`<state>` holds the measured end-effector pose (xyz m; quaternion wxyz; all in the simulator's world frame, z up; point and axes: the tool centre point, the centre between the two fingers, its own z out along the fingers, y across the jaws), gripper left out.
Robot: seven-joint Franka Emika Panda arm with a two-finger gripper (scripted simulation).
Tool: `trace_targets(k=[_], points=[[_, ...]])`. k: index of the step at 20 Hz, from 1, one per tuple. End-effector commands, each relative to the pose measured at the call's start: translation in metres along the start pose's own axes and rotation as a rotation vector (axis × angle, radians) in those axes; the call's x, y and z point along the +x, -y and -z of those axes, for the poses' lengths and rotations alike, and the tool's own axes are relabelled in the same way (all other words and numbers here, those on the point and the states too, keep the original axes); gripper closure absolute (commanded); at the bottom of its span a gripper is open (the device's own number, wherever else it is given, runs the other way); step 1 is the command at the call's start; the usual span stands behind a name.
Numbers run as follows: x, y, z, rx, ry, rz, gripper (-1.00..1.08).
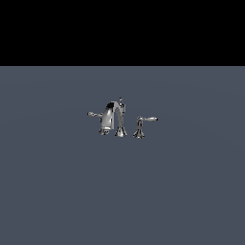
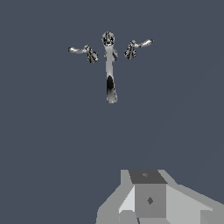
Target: Turn on the faucet by rotating a designated handle.
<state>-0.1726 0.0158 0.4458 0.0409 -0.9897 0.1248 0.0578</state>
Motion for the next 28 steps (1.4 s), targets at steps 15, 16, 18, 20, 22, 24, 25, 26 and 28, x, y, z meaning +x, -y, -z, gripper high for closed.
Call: trace_targets(k=[15,16,18,20,22,24,25,26,28], points=[[0.118,0.059,-0.064,0.109,0.087,-0.472,1.08],[0.125,0.063,-0.07,0.111,0.091,-0.503,1.08],[0.139,0.069,-0.081,0.112,0.097,-0.564,1.08],[0.152,0.075,-0.093,0.112,0.102,-0.626,1.08],[0.165,0.081,-0.105,0.11,0.104,-0.688,1.08],[0.177,0.087,-0.118,0.107,0.105,-0.75,1.08],[0.184,0.089,-0.125,0.105,0.104,-0.781,1.08],[0.19,0.092,-0.131,0.103,0.103,-0.812,1.08],[0.201,0.098,-0.145,0.097,0.1,-0.873,1.08]])
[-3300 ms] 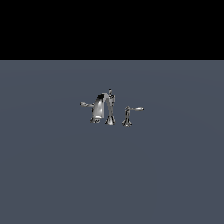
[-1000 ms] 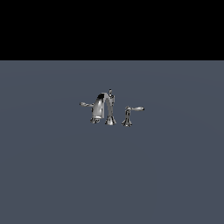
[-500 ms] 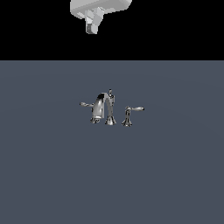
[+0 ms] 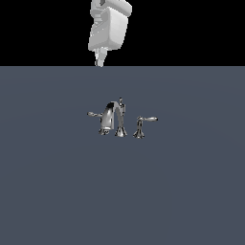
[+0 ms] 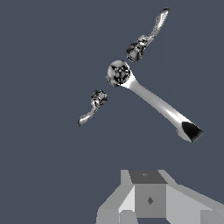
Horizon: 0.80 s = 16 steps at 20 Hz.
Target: Turn on the faucet by rotating a designated handle.
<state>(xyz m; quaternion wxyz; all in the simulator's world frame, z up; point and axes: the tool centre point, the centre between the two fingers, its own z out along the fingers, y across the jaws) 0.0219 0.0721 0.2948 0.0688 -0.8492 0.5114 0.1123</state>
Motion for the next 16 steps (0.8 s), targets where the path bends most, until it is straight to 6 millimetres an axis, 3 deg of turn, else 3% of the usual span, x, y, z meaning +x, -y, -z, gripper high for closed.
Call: trace_targets(k=[1,16], points=[[0.007,0.015,-0.017,0.001,-0.01,-0.078,1.08],[0.046,0.086,-0.125,0.031,-0.139,-0.499,1.08]])
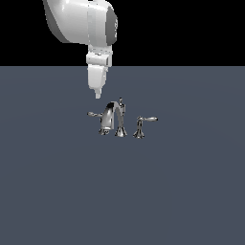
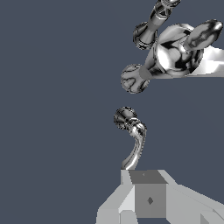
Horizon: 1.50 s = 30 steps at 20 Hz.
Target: Turn on the faucet by rotating a designated handle.
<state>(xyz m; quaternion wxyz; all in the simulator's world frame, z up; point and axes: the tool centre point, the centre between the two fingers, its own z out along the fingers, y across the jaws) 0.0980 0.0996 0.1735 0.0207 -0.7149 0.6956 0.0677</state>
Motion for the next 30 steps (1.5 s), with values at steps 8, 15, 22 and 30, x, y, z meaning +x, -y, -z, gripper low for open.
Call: trace_targets(k=[8,15,22,30], points=[[-0.006,0.03,-0.056,0.051,-0.083,-0.187,1.08],[-0.009,0.039,-0.075,0.076,-0.113,-0.245,1.08],[-0.01,0.041,-0.078,0.08,-0.117,-0.254,1.08],[-0.022,0.024,-0.081,0.08,-0.117,-0.253,1.08]])
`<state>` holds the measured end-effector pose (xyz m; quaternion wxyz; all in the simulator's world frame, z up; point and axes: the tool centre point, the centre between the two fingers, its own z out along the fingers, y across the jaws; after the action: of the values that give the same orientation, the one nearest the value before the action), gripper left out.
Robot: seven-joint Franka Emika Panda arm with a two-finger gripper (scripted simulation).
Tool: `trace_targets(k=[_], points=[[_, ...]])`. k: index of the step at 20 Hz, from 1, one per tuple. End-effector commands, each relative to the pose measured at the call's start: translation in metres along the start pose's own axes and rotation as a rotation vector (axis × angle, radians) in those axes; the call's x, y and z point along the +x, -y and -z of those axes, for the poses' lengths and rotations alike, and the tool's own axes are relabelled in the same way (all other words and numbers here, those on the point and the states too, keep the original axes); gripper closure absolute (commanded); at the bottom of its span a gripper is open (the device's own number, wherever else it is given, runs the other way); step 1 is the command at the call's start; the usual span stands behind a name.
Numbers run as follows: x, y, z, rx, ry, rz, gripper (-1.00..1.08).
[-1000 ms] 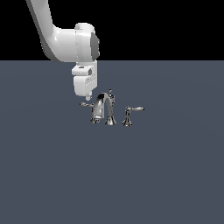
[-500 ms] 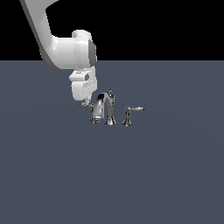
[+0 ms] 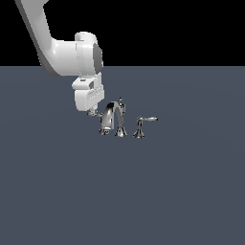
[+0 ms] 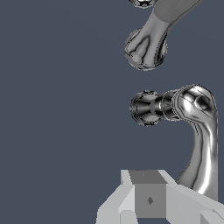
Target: Turn on the faucet by rotating a designated handle.
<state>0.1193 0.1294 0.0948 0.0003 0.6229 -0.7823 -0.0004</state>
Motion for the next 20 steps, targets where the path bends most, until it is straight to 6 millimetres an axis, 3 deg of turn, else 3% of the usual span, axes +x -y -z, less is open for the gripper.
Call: trace_targets(k=[1,9,10,20], points=[[-0.003,-0.007,0.0,0.0,0.0,0.0,1.08],[-0.011,-0.028,0.0,0.001,0.0,-0.001,1.08],[-0.002,-0.019,0.0,0.011,-0.005,-0.01,1.08],[0.003,-0.046,0.0,0.006,-0.003,-0.006,1.08]])
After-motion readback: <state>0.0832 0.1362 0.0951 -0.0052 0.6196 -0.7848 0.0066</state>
